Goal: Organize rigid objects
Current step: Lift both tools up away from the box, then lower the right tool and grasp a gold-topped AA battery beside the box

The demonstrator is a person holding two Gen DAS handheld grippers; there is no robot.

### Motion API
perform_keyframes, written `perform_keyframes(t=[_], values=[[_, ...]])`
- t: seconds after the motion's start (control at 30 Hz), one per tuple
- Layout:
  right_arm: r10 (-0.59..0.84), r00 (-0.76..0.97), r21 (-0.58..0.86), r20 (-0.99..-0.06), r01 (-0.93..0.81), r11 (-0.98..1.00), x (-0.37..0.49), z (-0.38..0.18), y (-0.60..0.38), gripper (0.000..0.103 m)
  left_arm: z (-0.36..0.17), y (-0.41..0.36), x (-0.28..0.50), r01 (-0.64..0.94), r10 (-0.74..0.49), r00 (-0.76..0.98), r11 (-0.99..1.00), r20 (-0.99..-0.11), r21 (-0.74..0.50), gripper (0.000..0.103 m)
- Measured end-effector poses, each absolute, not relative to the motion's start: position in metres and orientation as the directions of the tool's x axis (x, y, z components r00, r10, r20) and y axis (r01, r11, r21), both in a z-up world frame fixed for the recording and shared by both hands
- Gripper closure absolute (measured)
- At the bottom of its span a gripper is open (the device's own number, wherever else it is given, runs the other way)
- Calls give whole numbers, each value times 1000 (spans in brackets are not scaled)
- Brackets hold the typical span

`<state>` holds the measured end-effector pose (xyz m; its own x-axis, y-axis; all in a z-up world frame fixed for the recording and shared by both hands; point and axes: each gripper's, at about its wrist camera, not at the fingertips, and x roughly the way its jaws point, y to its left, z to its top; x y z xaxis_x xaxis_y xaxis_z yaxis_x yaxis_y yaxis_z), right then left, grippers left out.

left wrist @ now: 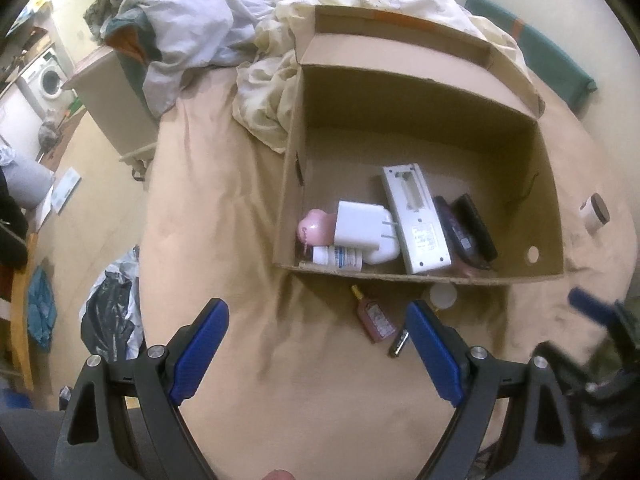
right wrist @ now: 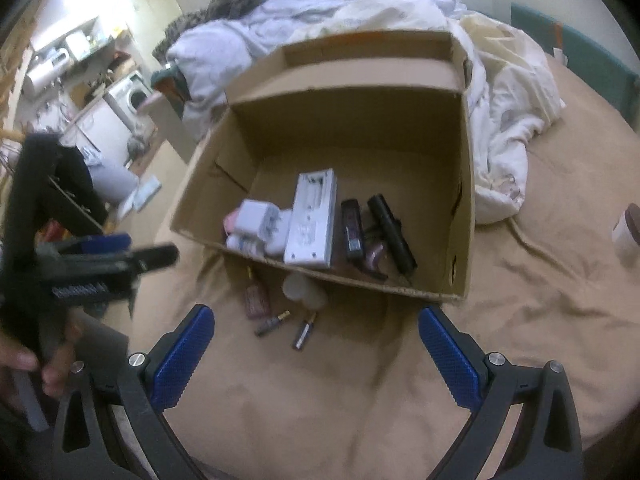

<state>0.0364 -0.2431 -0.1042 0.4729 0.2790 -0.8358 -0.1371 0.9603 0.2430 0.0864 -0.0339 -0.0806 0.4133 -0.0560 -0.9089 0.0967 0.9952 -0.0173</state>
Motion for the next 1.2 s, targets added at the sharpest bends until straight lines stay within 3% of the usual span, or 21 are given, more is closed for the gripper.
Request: perform_keyframes(t=[0.2, 0.3, 0.37, 0.43, 0.6, 0.73, 0.8, 0.87, 1.2], values=[[278, 338, 293, -899, -6, 956, 57, -140, -248, 0, -80, -13, 96, 12, -56, 379, 998, -924, -56, 14], [283, 302, 309, -910, 40, 950, 68, -153, -243, 20, -82, -5, 98, -19, -68, 360, 997, -930, -80, 14], [272, 287, 302, -919, 65, 951, 77, -161, -236, 44, -81, -2, 98, -28, -71, 358, 996, -931, -86, 14], [286, 247, 316, -926, 91, 944, 85, -173, -229, 55, -81, -1, 98, -29, -72, 358, 996, -931, -89, 14], [239, 154, 248, -959, 46, 968, 96, -198, -200, 56, -82, -1, 97, -24, -72, 355, 996, -932, -86, 14], [169, 104, 168, -980, -18, 986, 94, -216, -185, 66, -86, -1, 99, -30, -76, 340, 995, -937, -91, 14], [149, 110, 146, -983, -36, 989, 92, -214, -182, 74, -86, -4, 100, -26, -81, 337, 995, -938, -95, 14], [144, 114, 140, -983, -36, 989, 90, -213, -184, 92, -86, -5, 99, -17, -76, 340, 996, -937, -87, 14], [284, 151, 277, -947, -70, 958, 65, -184, -193, 92, -94, 4, 101, -50, -76, 323, 994, -943, -97, 14]])
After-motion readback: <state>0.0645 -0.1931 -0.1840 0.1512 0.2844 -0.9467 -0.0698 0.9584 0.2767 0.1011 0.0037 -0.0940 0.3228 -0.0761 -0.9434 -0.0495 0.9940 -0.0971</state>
